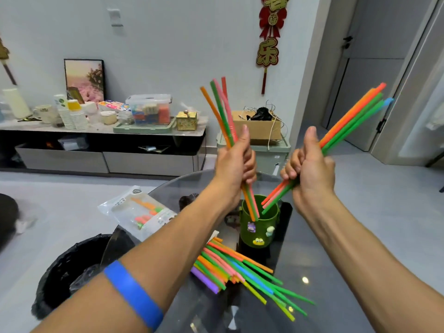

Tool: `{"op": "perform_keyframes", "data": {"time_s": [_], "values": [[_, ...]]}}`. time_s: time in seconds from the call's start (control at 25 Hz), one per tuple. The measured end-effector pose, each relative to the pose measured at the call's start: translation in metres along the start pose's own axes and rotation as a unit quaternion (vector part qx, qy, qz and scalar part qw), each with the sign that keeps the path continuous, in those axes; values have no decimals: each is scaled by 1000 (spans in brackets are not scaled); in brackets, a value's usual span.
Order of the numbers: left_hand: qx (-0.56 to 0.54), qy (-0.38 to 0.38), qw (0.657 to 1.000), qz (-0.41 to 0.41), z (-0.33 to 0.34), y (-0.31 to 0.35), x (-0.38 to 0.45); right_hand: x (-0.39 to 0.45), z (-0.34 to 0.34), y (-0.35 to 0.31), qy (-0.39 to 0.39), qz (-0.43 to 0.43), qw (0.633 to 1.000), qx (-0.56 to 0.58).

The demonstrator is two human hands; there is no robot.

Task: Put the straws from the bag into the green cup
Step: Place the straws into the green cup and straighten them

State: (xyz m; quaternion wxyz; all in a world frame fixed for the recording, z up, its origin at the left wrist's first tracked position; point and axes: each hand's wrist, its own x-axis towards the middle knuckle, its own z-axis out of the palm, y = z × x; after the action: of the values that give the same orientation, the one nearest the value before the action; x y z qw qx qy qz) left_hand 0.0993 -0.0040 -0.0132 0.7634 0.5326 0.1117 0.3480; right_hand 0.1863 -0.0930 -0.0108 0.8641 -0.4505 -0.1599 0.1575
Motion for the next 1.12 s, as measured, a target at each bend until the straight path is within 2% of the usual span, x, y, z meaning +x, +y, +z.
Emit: {"op": "perform_keyframes", "data": {"time_s": [0.08,0.24,0.36,0.48,0.6,0.64,0.8,0.88,0.96,1.0,1.04,1.12], "values": [[42,2,999,-19,7,-20,22,16,-7,18,5,2,998,-55],[228,-17,973,-15,13,-48,37,26,-31,55,-23,33,989,-139],[275,-51,960,-7,13,-54,31,27,-43,57,-94,85,989,-82],[370,-50,928,2,14,-52,26,31,-50,45,-173,118,978,0],[482,-97,870,35,7,-52,18,17,-45,49,-119,130,984,-19],[490,-118,863,42,2,-54,14,14,-42,51,-94,123,988,-23],[397,-123,909,31,-13,-52,-2,12,-29,50,-50,73,996,-31],[395,-137,909,-3,-22,-49,-12,11,-30,52,-45,79,996,-24],[480,-173,858,-60,-35,-51,-21,12,-35,54,-48,84,995,-11],[530,-179,826,-68,-42,-54,-25,13,-38,54,-57,81,995,-15],[556,-168,811,-66,-47,-59,-26,14,-41,52,-72,77,994,-34],[544,-118,829,-50,-51,-66,-27,14,-45,52,-85,93,989,-82]]}}
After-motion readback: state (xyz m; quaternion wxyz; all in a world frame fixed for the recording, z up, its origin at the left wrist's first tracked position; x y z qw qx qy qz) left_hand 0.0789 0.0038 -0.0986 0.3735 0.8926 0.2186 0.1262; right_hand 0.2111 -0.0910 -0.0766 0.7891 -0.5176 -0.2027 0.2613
